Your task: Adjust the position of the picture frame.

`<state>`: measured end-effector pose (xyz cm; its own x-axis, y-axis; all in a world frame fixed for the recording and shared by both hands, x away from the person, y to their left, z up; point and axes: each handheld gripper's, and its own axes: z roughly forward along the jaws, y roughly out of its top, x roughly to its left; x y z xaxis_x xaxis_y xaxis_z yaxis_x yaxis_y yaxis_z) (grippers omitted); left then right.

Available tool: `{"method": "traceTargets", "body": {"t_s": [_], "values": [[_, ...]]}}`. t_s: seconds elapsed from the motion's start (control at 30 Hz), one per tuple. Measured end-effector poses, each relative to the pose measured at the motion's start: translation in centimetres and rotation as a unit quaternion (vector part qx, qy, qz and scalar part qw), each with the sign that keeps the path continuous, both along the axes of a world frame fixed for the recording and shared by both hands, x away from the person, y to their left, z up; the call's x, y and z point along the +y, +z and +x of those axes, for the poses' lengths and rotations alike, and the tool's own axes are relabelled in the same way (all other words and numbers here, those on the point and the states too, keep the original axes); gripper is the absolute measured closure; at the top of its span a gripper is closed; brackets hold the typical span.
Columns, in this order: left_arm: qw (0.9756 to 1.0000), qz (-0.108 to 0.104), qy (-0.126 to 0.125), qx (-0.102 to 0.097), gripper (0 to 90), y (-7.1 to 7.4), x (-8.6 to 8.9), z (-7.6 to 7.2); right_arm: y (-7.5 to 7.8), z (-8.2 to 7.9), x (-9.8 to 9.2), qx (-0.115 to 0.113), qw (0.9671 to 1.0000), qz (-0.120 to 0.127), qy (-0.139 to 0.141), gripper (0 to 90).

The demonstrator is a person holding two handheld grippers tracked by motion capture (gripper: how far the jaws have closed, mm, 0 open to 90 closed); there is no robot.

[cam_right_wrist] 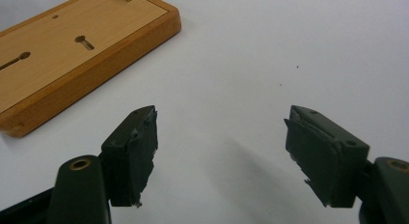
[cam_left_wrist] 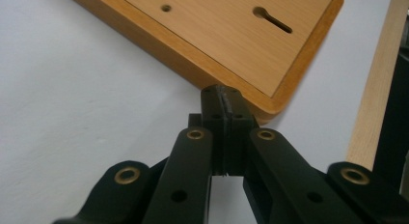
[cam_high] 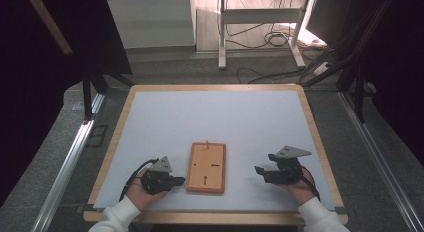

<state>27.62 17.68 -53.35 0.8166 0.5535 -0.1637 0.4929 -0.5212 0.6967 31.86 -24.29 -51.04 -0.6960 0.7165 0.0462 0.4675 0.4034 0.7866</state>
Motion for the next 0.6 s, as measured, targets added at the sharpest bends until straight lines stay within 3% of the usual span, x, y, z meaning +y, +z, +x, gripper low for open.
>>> {"method": "traceTargets", "body": {"t_s": [0.37,0.43,0.6], "values": [[0.9990,-0.016,0.036,-0.020,83.9,0.2,1.2,0.2,0.1,-0.1,-0.1,0.000,1.0000,0.001,-0.001,27.0],[0.9986,-0.016,0.044,-0.025,78.1,0.2,1.4,0.2,0.1,-0.2,-0.2,0.001,1.0000,0.000,-0.002,26.9],[0.9969,-0.020,0.071,-0.027,52.3,0.1,1.8,0.6,0.1,-1.0,-0.9,0.002,1.0000,0.007,-0.005,26.9]]}}
